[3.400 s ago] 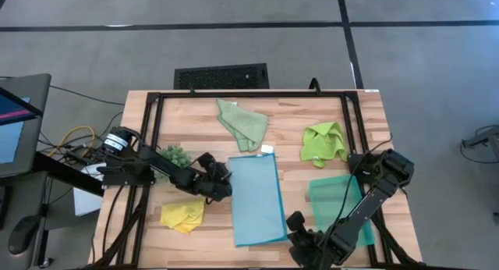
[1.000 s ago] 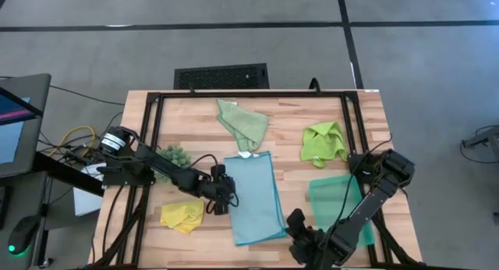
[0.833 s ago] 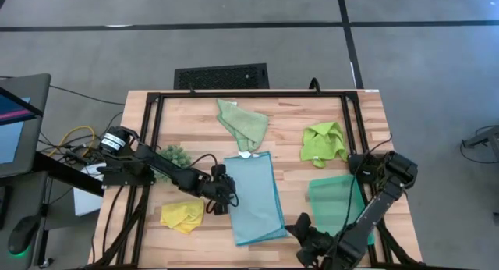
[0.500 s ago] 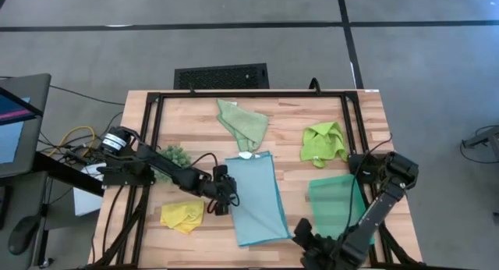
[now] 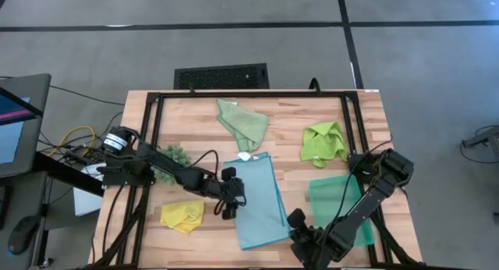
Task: Fold microfiber towels
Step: Fold the blue microfiber cloth
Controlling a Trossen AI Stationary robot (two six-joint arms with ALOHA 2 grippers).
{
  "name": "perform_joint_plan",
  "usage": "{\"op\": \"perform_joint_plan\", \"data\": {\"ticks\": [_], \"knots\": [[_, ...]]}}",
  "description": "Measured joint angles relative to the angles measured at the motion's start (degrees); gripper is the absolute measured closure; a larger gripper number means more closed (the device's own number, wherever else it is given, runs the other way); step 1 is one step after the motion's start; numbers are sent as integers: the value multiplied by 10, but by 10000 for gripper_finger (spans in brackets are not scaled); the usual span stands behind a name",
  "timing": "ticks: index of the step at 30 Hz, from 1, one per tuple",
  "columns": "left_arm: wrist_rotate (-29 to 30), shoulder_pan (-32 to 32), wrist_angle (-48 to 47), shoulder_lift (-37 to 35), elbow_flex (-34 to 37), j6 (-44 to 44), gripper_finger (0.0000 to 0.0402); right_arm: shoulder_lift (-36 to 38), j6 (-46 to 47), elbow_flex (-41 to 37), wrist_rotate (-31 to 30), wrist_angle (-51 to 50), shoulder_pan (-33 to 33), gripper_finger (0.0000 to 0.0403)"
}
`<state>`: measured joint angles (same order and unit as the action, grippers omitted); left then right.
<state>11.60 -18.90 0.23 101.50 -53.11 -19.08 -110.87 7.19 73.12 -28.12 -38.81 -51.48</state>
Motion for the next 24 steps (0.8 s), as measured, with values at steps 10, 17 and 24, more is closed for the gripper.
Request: {"op": "perform_joint_plan", "data": {"ticks": [10, 17, 24], "knots": [[-18, 18, -17, 0, 31, -26, 182, 0, 67, 0, 0, 61, 12, 371], [-16, 49, -60, -5, 52, 22, 182, 0, 68, 4, 26, 103, 25, 298], [-7, 91, -126, -31, 49, 97, 182, 0, 62, 7, -2, 101, 72, 257]]}}
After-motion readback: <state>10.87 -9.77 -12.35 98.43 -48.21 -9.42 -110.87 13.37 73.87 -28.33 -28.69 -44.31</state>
